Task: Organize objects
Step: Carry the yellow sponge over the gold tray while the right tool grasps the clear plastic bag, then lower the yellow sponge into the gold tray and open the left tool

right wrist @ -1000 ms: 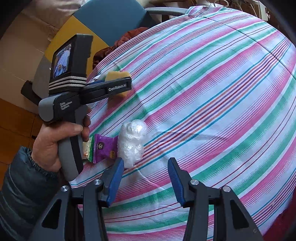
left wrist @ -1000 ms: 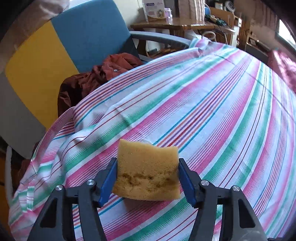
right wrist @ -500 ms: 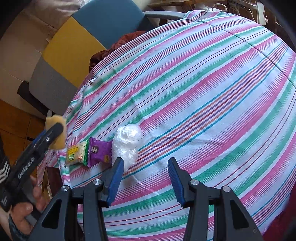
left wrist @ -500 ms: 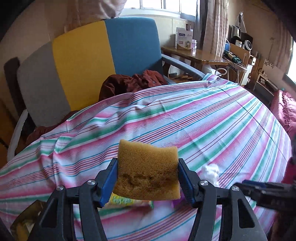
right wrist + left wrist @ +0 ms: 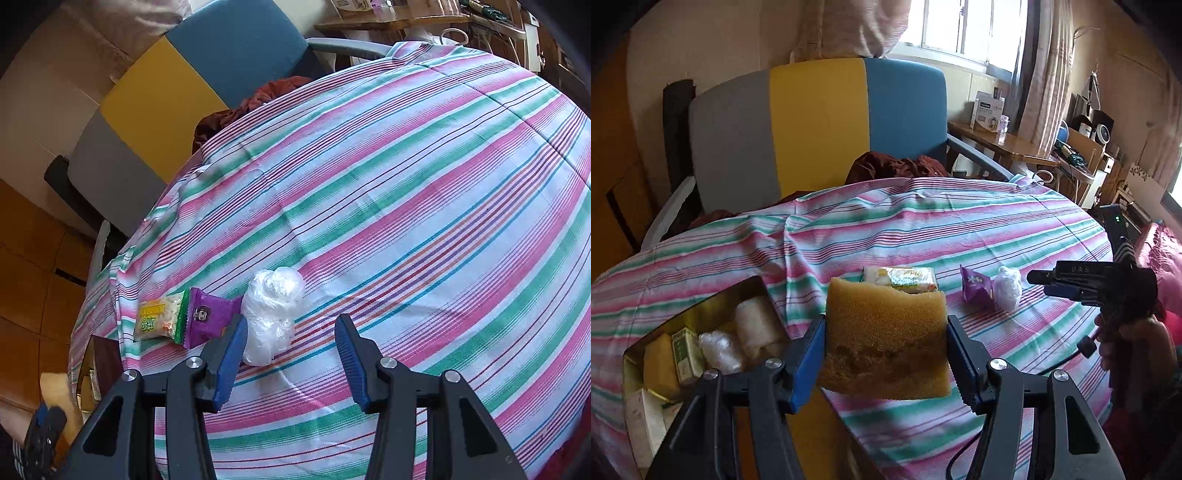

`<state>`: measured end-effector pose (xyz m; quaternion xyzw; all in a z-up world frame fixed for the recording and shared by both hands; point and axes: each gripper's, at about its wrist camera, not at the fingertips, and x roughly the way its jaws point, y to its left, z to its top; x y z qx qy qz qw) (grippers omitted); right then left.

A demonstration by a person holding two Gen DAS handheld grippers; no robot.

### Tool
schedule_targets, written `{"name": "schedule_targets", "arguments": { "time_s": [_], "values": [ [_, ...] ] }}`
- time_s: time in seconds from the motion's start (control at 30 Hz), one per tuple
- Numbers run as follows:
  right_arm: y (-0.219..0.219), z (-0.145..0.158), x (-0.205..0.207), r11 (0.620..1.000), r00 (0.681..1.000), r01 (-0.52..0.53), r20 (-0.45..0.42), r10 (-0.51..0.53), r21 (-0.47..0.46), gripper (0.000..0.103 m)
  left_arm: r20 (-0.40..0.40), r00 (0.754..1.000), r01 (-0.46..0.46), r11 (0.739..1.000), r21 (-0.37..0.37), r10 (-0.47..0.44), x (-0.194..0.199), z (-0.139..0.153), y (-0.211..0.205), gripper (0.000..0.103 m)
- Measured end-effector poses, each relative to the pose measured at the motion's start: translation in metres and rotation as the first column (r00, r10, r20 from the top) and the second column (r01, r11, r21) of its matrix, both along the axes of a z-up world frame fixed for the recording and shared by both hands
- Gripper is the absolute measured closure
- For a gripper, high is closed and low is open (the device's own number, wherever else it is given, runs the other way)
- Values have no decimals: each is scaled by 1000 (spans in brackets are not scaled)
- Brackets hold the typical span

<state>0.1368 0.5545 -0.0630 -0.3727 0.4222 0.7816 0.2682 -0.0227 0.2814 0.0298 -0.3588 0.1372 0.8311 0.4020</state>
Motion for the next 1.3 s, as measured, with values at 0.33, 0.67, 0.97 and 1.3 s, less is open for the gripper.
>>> {"name": "schedule_targets", "arguments": {
  "time_s": [0.33, 0.67, 0.97, 1.3],
  "values": [
    [-6, -5, -21, 999, 999, -29, -25, 29, 13, 53, 9, 994, -113, 993, 20, 113, 3, -8, -81, 40],
    [-6, -24, -56, 992, 993, -110, 57, 106, 66, 58, 65, 969, -243, 969, 41, 240, -3, -19, -142, 40],
    [-23, -30, -69, 962, 966, -218, 174, 189, 166, 69, 24, 948, -317, 948, 35, 317, 1, -21, -162, 40],
    [-22, -32, -67, 962, 967, -222, 162, 196, 162, 69, -91, 939, -331, 944, 16, 331, 13, -17, -170, 40]
  ]
}}
